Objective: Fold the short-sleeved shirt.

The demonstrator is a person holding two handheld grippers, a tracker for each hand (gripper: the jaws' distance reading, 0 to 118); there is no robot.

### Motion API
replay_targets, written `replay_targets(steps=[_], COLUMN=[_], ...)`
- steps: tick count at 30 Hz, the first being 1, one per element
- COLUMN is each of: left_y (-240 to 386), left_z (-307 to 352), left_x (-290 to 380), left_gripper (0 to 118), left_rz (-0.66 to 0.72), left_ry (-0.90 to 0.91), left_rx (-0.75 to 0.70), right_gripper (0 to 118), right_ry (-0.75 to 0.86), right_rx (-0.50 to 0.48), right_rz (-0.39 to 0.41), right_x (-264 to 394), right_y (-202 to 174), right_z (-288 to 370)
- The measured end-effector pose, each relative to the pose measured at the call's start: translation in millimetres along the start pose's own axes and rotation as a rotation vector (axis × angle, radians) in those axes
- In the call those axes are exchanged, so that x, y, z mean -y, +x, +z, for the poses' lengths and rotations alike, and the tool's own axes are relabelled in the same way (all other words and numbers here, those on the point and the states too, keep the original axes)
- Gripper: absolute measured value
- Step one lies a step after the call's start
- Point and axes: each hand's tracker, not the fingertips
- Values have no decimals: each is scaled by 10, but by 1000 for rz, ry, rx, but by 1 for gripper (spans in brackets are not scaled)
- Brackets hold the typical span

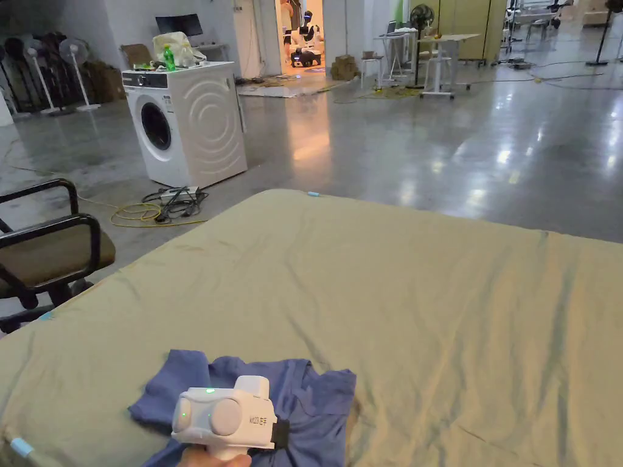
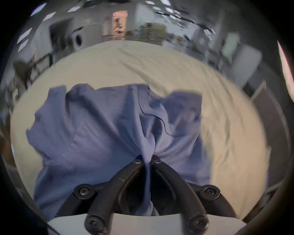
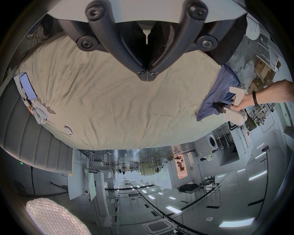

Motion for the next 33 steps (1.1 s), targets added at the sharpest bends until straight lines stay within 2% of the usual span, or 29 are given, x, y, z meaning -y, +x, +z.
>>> replay_targets(steps=[3, 5, 8, 9, 13, 15, 20, 23, 26, 30, 33], left_y=[-105, -78, 84, 175, 742, 1085, 2325, 3187, 3924, 4530, 4758], left_z=[352, 616, 1059, 1162, 1377, 1336, 1105, 858, 695, 366, 336], left_x=[-177, -290, -325, -391, -560, -657, -534, -214, 431, 1451, 2225], left_gripper=[6, 6, 6, 6, 6, 6, 6, 6, 6, 6, 6], left_rz=[13, -23, -3, -41, -199, -234, -456, -564, -666, -753, -841], left_ry=[112, 136, 254, 266, 329, 335, 321, 249, 139, -41, -149], left_rx=[10, 30, 110, 120, 124, 212, 338, 458, 578, 734, 812], right_gripper=[0, 0, 0, 0, 0, 0, 0, 0, 0, 0, 0], right_ry=[37, 45, 52, 50, 64, 71, 102, 113, 97, 96, 71], right_rx=[-4, -6, -33, -41, -52, -35, 51, 115, 178, 249, 297], right_rz=[57, 59, 12, -10, -46, -49, -99, -146, -178, -207, -241], right_x=[-28, -25, 18, 36, 121, 154, 224, 277, 336, 443, 507], right_y=[-12, -1, 13, 17, 24, 34, 200, 349, 505, 679, 767], right_z=[109, 153, 206, 226, 367, 448, 668, 794, 875, 1006, 1081])
